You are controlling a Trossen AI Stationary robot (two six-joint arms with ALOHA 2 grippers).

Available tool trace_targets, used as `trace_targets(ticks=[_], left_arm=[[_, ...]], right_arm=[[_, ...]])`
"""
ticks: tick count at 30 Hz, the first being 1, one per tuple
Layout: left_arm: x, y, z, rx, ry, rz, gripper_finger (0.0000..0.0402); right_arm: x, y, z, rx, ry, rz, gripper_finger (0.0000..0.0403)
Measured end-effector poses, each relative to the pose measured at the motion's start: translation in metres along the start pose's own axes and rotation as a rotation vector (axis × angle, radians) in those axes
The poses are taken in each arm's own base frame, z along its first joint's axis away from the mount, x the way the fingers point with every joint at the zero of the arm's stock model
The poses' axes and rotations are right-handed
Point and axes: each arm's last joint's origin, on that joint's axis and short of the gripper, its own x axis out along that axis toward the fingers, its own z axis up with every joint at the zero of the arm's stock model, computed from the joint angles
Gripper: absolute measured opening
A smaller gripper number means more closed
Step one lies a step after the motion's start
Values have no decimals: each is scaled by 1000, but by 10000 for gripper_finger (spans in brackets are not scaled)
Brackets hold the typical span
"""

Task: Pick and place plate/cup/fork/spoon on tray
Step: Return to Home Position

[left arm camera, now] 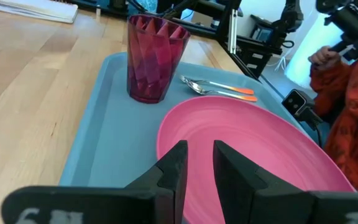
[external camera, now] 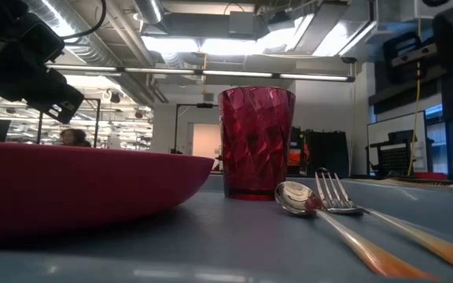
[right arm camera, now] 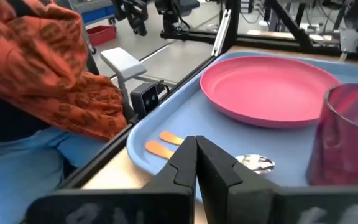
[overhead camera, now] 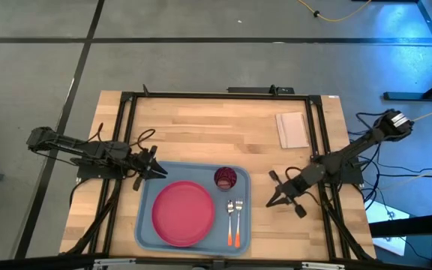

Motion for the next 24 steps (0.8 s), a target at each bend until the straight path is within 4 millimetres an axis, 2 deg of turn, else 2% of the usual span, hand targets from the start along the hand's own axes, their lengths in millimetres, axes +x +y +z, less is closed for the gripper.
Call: trace_targets(ticks=[4, 8, 16, 24], left_arm=[[0, 0, 0, 0, -1, 0, 69], [0, 0, 0, 0, -1, 0, 69], [0, 0, 0, 0, -1, 0, 69], [0, 0, 0, 0, -1, 0, 69]], right_arm=[[-18, -7, -9, -39, -30, -1, 14], [-34, -16, -21, 4, -58, -57, 14], [-50, -23, -34, 35, -101, -106, 14], [-59, -22, -28, 19, -158, -85, 14]])
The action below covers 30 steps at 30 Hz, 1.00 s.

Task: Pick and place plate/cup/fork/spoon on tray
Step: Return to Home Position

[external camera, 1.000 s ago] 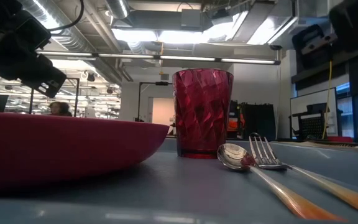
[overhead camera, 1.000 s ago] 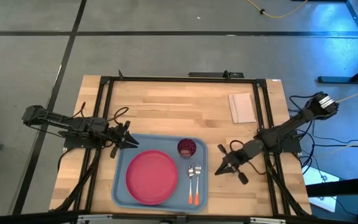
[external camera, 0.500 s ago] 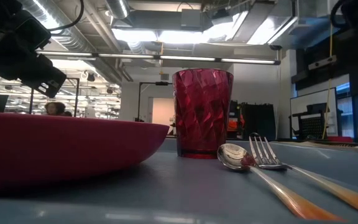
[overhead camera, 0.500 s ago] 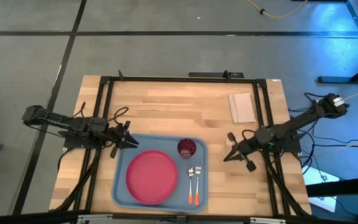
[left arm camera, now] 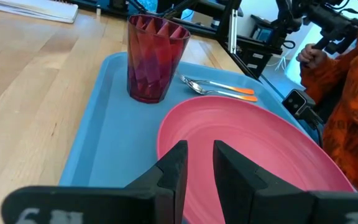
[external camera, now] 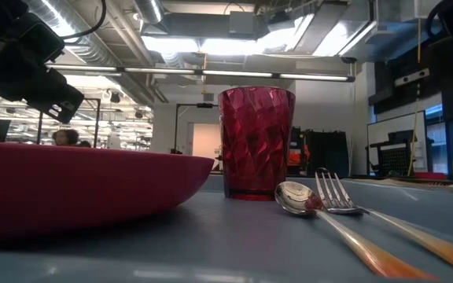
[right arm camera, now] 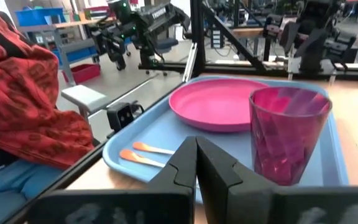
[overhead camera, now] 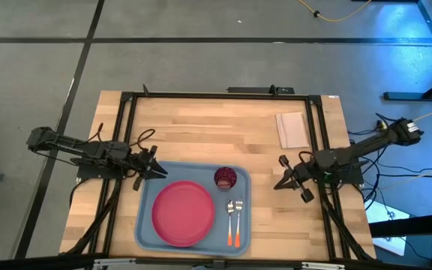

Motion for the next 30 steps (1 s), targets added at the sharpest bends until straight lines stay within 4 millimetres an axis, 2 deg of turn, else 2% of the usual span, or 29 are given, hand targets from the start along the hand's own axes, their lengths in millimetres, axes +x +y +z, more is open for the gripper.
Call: trace_targets(ticks=[8, 23, 30], left_arm=[[0, 0, 0, 0, 0, 0, 69], [0, 0, 0, 0, 0, 0, 69], [0, 0, 0, 0, 0, 0, 69]], right_arm=[[-12, 2, 9, -12, -79, -32, 14], [-37, -9, 3, 12, -51, -183, 14], [-42, -9, 9, 16, -122, -199, 14]])
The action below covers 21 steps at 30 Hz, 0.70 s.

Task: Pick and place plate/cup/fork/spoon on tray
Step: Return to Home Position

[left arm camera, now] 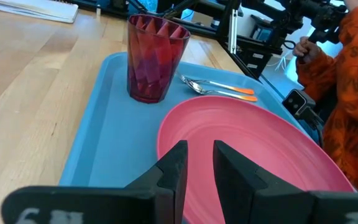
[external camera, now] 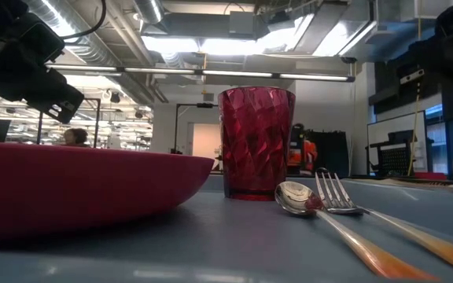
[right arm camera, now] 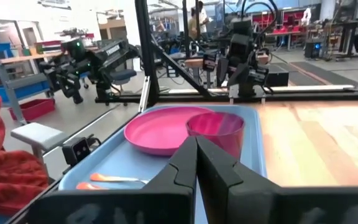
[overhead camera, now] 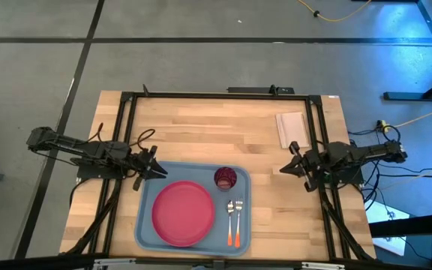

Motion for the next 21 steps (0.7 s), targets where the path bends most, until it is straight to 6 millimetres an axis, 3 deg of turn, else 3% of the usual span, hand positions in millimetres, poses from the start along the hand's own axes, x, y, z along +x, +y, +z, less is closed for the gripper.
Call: trace_targets(ticks=[7, 21], left_arm=[[0, 0, 0, 0, 0, 0, 69], [0, 0, 0, 0, 0, 0, 69]], right_arm=[[1, -1, -1, 65, 13, -26, 14], [1, -1, -1, -2, 13, -25, 14]])
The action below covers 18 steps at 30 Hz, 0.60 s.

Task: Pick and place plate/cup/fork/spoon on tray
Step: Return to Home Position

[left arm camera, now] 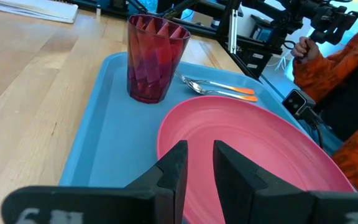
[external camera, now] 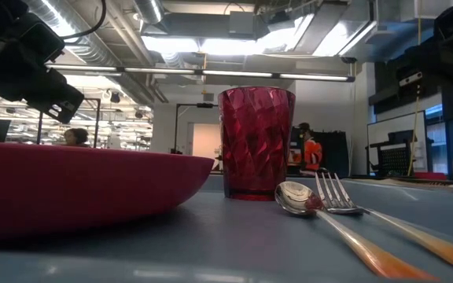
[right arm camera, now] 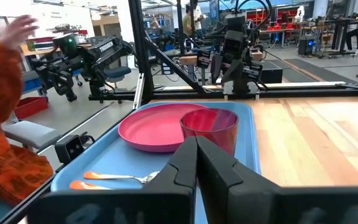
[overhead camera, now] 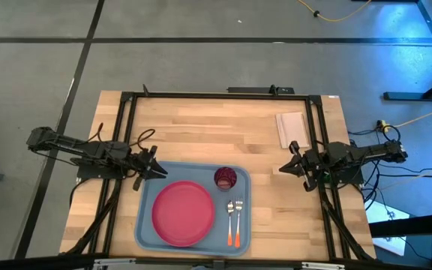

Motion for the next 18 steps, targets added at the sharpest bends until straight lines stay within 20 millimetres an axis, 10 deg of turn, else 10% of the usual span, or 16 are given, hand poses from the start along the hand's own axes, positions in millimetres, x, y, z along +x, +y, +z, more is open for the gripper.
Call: trace_targets(ticks=[18], left_arm=[[-7, 7, 10, -2, -130, 61, 69]], right_arm=[[0, 0, 0, 40, -2, -1, 14]])
